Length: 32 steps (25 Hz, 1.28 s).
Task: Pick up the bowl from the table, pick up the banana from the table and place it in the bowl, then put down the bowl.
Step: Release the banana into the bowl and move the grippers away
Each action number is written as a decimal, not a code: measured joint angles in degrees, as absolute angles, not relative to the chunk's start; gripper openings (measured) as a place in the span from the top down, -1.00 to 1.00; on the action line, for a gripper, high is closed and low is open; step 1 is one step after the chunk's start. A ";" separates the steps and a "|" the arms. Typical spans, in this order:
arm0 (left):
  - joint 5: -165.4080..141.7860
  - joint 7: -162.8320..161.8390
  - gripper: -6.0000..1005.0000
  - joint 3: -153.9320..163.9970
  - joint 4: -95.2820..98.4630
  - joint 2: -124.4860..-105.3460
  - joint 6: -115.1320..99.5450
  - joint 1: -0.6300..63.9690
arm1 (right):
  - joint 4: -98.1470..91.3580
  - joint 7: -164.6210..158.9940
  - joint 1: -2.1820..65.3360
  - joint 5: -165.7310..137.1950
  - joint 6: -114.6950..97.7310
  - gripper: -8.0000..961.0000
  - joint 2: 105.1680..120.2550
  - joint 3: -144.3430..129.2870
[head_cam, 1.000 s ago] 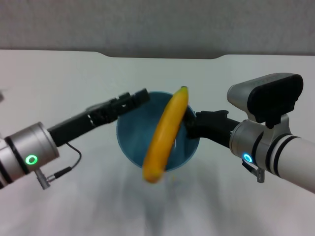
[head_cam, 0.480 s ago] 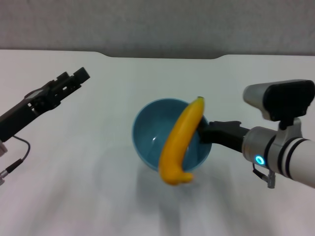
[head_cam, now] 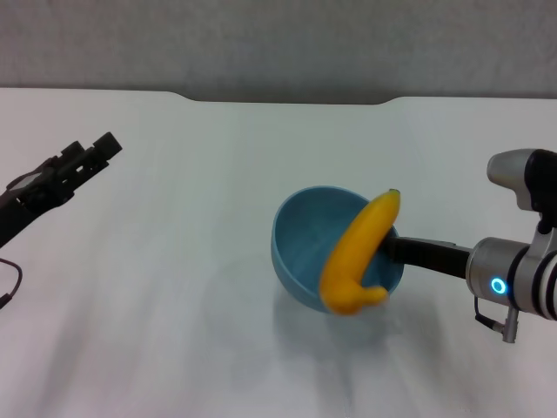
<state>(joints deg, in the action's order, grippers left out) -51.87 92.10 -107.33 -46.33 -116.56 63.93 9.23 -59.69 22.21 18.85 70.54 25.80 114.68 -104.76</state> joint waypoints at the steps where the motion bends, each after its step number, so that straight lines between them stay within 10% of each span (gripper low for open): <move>1: -51.87 92.12 -0.80 -107.41 -46.33 -116.55 63.92 9.12 | -59.16 23.96 18.92 72.26 26.21 0.79 114.69 -104.44; 32: -51.94 92.48 -0.79 -107.38 -46.35 -116.54 63.19 10.40 | -43.34 24.91 33.72 60.93 49.82 0.77 114.52 -85.00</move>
